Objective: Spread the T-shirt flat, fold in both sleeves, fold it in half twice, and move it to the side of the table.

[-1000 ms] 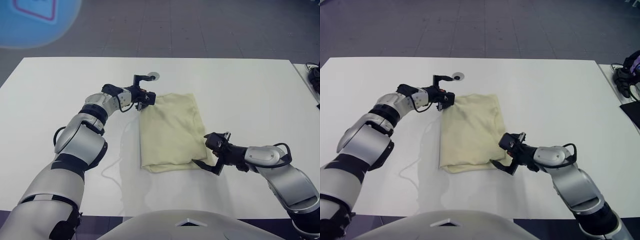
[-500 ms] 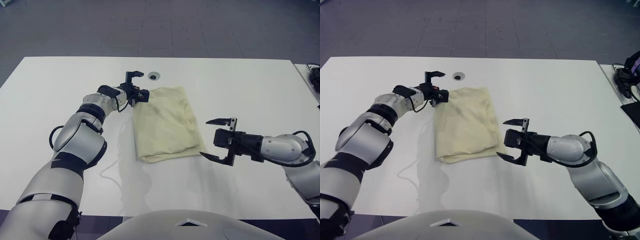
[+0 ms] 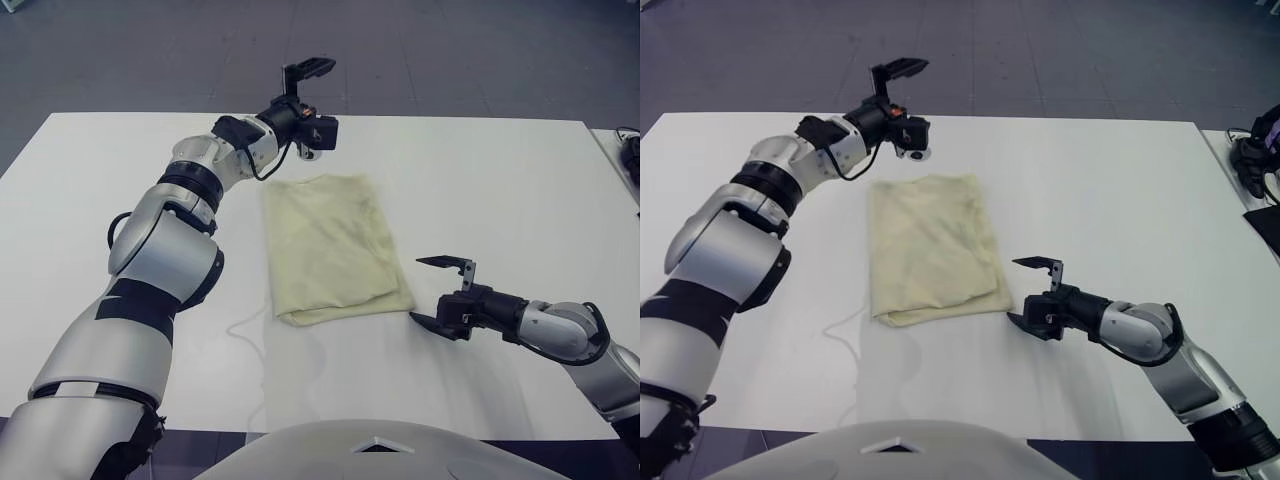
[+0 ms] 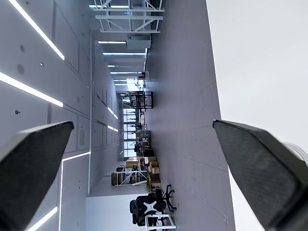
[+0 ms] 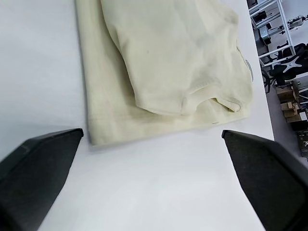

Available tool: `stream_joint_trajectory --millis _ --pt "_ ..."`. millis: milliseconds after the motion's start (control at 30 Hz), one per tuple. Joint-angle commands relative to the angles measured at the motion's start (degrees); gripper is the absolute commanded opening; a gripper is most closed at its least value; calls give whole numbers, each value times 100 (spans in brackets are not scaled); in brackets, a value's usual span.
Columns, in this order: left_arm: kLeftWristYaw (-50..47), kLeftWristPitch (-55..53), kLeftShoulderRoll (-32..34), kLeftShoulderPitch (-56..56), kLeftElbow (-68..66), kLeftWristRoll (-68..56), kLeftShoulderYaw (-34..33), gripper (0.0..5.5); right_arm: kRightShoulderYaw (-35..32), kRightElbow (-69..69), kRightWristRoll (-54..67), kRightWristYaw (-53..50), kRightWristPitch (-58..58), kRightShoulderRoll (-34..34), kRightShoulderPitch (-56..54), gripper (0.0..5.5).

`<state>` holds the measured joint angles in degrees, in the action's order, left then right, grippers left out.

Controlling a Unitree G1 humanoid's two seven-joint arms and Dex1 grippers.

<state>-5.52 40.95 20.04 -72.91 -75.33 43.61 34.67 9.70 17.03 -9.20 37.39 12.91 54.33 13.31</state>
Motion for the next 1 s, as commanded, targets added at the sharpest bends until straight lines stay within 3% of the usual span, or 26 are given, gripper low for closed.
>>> stream_joint_trajectory --millis 33,167,300,400,667,1000 --pt "550 815 616 383 416 -478 -345 540 7 -67 -149 178 -66 44 330 537" --pt "1771 1478 1516 2135 2175 -1780 -805 540 289 -395 -543 24 -118 -262 114 537" --pt "2456 371 2568 4669 5393 -3180 -1520 540 673 -849 -932 -169 -157 -671 -262 537" --pt "2682 -233 3106 6092 6874 -3591 -1909 540 844 -1172 -1201 -448 -89 -861 -381 537" --pt "3647 -587 4050 8107 8426 -4042 -2391 540 1112 -1901 -2031 -1323 932 -811 -558 537" --pt "4359 -1264 3728 8466 8820 -3803 -2242 540 1588 -2515 -1947 -725 1307 -943 -1352 368"
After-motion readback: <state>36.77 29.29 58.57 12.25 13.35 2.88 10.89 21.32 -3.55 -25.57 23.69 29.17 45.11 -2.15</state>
